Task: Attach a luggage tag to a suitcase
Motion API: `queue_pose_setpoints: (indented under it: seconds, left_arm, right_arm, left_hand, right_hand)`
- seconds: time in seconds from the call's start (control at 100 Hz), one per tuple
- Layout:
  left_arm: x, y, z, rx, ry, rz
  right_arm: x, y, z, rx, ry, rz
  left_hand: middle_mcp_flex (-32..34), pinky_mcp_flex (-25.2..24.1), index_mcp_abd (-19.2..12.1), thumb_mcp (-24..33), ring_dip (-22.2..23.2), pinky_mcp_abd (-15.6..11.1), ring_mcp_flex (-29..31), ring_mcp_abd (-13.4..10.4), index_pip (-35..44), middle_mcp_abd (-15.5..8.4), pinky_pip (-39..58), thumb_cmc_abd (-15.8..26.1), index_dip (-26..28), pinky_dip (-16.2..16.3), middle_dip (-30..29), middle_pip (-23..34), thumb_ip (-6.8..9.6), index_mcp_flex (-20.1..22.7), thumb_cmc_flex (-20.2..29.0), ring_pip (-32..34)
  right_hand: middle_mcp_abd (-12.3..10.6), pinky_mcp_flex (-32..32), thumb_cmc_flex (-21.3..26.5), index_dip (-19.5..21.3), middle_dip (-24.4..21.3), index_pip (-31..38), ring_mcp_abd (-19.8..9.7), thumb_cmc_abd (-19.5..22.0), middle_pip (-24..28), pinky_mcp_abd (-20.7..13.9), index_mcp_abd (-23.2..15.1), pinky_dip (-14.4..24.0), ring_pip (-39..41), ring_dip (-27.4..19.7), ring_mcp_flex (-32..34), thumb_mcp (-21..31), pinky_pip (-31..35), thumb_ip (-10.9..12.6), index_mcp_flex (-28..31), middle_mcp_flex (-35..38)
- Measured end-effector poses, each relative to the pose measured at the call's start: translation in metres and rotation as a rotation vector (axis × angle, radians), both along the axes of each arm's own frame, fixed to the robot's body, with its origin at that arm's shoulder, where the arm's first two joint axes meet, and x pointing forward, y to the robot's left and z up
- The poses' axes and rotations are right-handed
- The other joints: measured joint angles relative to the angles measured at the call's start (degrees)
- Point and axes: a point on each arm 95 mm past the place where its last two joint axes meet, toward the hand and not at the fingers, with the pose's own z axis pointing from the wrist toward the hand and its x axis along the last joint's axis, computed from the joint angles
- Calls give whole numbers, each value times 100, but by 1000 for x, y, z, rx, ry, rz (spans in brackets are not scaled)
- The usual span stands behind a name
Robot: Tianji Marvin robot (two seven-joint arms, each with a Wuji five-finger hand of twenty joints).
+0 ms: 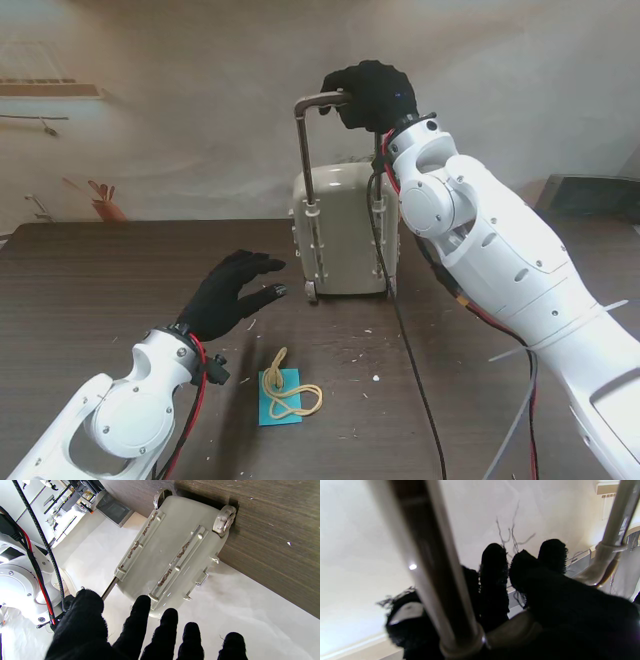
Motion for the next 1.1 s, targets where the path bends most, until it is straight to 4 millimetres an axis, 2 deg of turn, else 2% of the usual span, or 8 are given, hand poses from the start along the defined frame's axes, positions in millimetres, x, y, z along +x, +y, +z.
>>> queue_pose_setpoints:
  seconds: [0.27, 0.41, 0.53, 0.66, 0.8, 1.0, 1.07, 1.1]
  left_arm:
    - [0, 0, 0, -4, -2, -3]
    - [0, 0, 1, -6, -3, -4]
    - [0, -1, 1, -9, -4, -8]
    - [-1, -2, 1, -11, -6, -14]
    - [-2, -4, 1, -14, -10, -19]
    - [-2, -5, 1, -16, -13, -23]
    - [-2, -5, 1, -16, -12, -23]
    - [-3, -5, 1, -16, -12, -23]
  right_arm:
    - [-9, -2, -7, 56, 21, 5]
    - [-21, -6, -8, 63, 19, -4]
    - [-32, -8, -9, 68, 23, -5]
    - [-41, -9, -10, 75, 38, 1]
    - [-50, -12, -10, 78, 49, 6]
    - [-65, -14, -10, 60, 90, 27]
    - [-70, -13, -8, 46, 107, 39]
    - [-71, -13, -8, 43, 108, 42]
  left_hand:
    - [0, 0, -1, 0, 0, 0, 0, 0, 0, 0, 0, 0, 0, 0, 0, 0, 0, 0, 0, 0]
    - [0, 0, -1, 0, 0, 0, 0, 1, 0, 0, 0, 0, 0, 0, 0, 0, 0, 0, 0, 0]
    - [0, 0, -1, 0, 0, 0, 0, 0, 0, 0, 0, 0, 0, 0, 0, 0, 0, 0, 0, 0]
    - [0, 0, -1, 0, 0, 0, 0, 1, 0, 0, 0, 0, 0, 0, 0, 0, 0, 0, 0, 0]
    - [0, 0, 0, 0, 1, 0, 0, 1, 0, 0, 0, 0, 0, 0, 0, 0, 0, 0, 0, 0]
    - [0, 0, -1, 0, 1, 0, 0, 0, 0, 0, 0, 0, 0, 0, 0, 0, 0, 0, 0, 0]
    - [0, 0, -1, 0, 1, 0, 0, 1, -7, 0, 0, 0, 0, 0, 0, 0, 0, 0, 0, 0]
    - [0, 0, 0, 0, 1, 0, 0, 1, -7, 0, 0, 0, 0, 0, 0, 0, 0, 0, 0, 0]
  right_hand:
    - [0, 0, -1, -66, 0, 6, 3, 46, 0, 24, 0, 0, -71, 0, 0, 103, -1, 0, 0, 0]
    - [0, -16, -1, -188, 0, 7, 75, 46, -4, 228, -1, 0, -358, -6, 0, 104, -141, 0, -14, 0]
    - [5, -227, -2, -383, -83, 62, 243, 106, -295, 661, -1, -430, -1456, -406, 0, 104, -907, 0, -272, -73]
    - [39, -605, -4, -568, -363, 72, 348, 166, -803, 921, -1, -900, -2689, -753, 0, 103, -1583, 0, -549, -303]
    - [87, -1308, -18, -705, -604, 70, 416, 211, -1149, 1016, 19, -1144, -3897, -828, -316, 104, -2250, 0, -1039, -729]
    - [115, -2248, -445, -719, -916, -279, 426, 219, -1309, 946, 301, -1332, -4887, -995, -986, 171, -3065, 0, -1583, -1382]
    - [121, -2550, -666, -562, -942, -536, 426, 222, -1257, 898, 454, -1343, -5190, -1033, -1277, 235, -3316, 341, -1761, -1678]
    - [121, -2651, -681, -478, -992, -635, 427, 198, -1286, 850, 503, -1392, -5278, -1086, -1390, 259, -3448, 400, -1830, -1746]
